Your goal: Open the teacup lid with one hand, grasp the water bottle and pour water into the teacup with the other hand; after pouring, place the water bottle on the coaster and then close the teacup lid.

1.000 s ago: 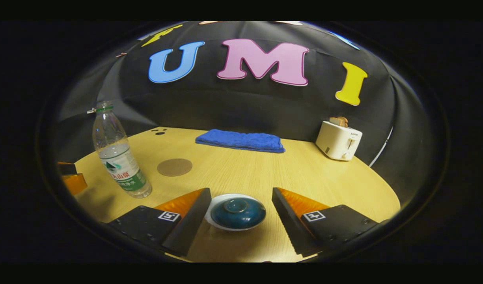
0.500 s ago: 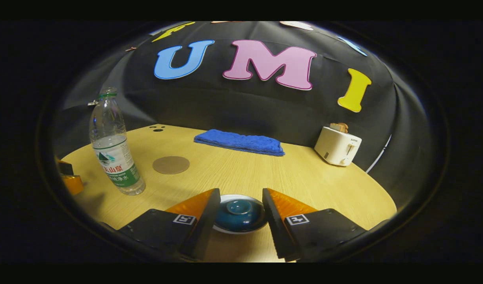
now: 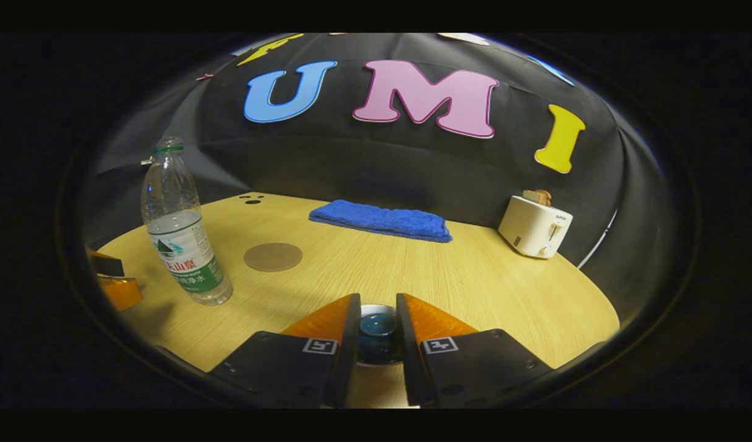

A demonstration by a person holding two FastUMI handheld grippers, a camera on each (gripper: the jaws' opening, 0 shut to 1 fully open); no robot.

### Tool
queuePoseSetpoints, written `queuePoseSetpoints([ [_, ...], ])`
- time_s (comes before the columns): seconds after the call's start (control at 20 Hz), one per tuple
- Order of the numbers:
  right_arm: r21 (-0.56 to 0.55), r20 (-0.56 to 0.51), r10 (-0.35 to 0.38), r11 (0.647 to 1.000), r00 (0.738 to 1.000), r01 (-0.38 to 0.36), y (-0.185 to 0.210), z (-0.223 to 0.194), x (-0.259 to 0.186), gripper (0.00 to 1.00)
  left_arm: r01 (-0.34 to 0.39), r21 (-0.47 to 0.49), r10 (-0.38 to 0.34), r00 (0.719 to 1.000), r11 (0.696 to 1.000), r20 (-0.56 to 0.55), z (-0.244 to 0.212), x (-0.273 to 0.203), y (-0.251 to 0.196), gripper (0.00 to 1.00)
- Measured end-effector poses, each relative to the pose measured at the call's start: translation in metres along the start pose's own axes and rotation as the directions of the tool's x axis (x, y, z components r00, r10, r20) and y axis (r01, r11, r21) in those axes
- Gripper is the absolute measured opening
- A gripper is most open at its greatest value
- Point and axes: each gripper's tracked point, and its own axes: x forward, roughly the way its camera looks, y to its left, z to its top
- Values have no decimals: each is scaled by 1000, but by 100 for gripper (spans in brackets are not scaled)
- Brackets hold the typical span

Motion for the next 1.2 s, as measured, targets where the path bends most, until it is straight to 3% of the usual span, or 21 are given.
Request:
queuePoseSetpoints([
  [0.05,3,0,6,1000,1000,-6,0,0,1,28,1,3,-1,1000,1000,8,3,2,0,98],
  [0.1,3,-1,9,1000,1000,-9,0,1,0,33,0,12,-1,1000,1000,16,5,3,2,98],
  [0.4,7,-10,37,999,999,-37,1,10,-1,27,99,109,-107,992,989,71,19,20,-19,98],
  [0.65,24,8,36,999,999,-36,-6,25,-15,27,132,52,-137,983,990,123,41,51,-30,99],
  [1.2,37,-13,8,999,1000,-7,-17,18,-32,25,180,77,-192,962,981,196,73,100,-46,98],
])
